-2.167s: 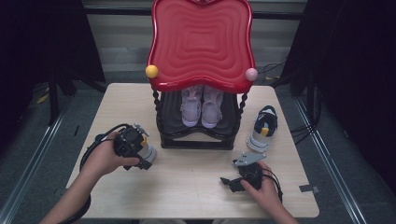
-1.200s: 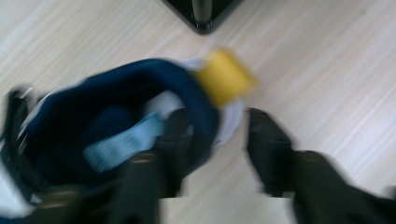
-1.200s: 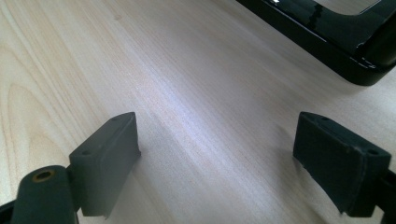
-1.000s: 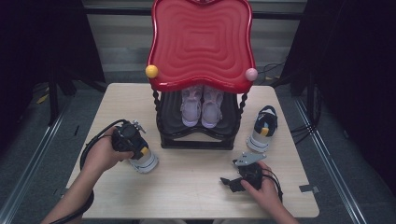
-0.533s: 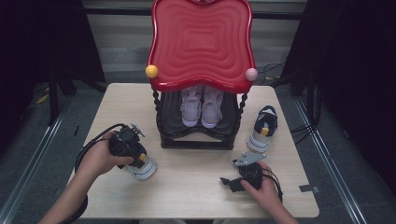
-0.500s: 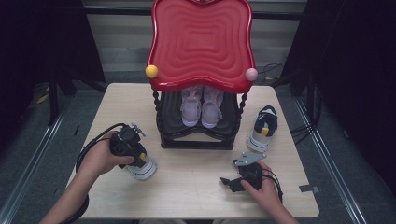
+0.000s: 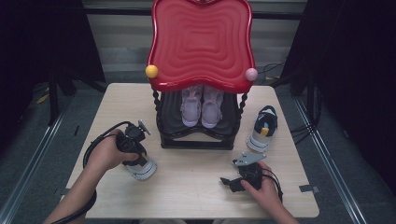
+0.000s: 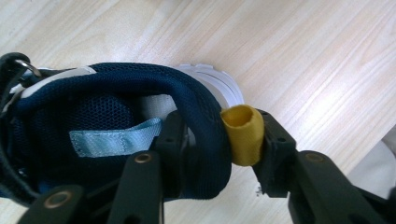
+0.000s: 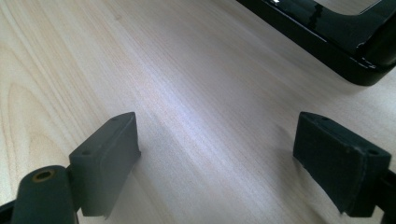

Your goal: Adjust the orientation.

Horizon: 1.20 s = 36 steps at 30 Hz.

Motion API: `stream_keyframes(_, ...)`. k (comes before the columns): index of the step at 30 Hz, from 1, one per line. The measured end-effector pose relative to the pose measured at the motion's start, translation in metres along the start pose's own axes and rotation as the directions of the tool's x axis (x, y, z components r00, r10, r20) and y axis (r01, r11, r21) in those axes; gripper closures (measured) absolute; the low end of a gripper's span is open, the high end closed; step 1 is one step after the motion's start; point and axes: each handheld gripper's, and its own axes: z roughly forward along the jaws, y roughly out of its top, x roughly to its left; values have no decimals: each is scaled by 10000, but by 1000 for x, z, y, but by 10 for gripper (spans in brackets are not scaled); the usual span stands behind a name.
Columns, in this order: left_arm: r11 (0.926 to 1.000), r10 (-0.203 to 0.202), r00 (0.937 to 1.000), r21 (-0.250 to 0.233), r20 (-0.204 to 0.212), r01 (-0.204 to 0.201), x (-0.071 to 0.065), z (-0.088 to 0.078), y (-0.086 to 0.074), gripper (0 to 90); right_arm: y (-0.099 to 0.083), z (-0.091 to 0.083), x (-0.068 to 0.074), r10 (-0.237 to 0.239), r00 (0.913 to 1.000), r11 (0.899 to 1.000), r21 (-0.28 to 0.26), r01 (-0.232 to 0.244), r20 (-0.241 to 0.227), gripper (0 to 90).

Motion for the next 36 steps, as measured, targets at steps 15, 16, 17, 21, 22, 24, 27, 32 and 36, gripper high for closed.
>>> stream_keyframes(15, 9986, 399, 9992, 354, 4, -398, 4, -15, -10, 712, 0, 0, 0, 27, 10000, 10000, -12, -27, 3, 135)
stream_keyframes(16, 9986, 378, 9993, 383, -4, -377, 4, -15, -9, 708, 0, 0, 0, 28, 10000, 10000, -12, -28, 3, 135)
stream_keyframes(17, 9979, 435, 9991, 481, 22, -436, 4, -15, -8, 702, 0, 0, 0, 28, 10000, 10000, -13, -28, 2, 135)
stream_keyframes(21, 9987, 235, 9997, 439, 121, -240, 4, -13, -6, 636, 0, 0, 0, 26, 10000, 10000, -13, -26, 3, 135)
stream_keyframes(22, 9993, 113, 9998, 362, 149, -118, 3, -11, -5, 619, 0, 0, 0, 27, 10000, 10000, -12, -27, 4, 135)
stream_keyframes(24, 9998, -60, 9997, 205, 222, 55, 1, -10, -4, 574, 0, 0, 0, 26, 10000, 10000, -12, -26, 3, 135)
stream_keyframes(27, 9998, -109, 9997, 163, 210, 105, 0, -8, -1, 527, 0, 0, 0, 25, 10000, 10000, -12, -25, 1, 135)
stream_keyframes(32, 9991, -378, 9992, 197, 114, 375, -1, -3, 3, 452, 0, 0, 0, 27, 10000, 10000, -11, -27, 3, 135)
stream_keyframes(36, 9978, -606, 9981, 258, 94, 603, -2, 3, 5, 403, 0, 0, 0, 28, 10000, 10000, -10, -28, 1, 135)
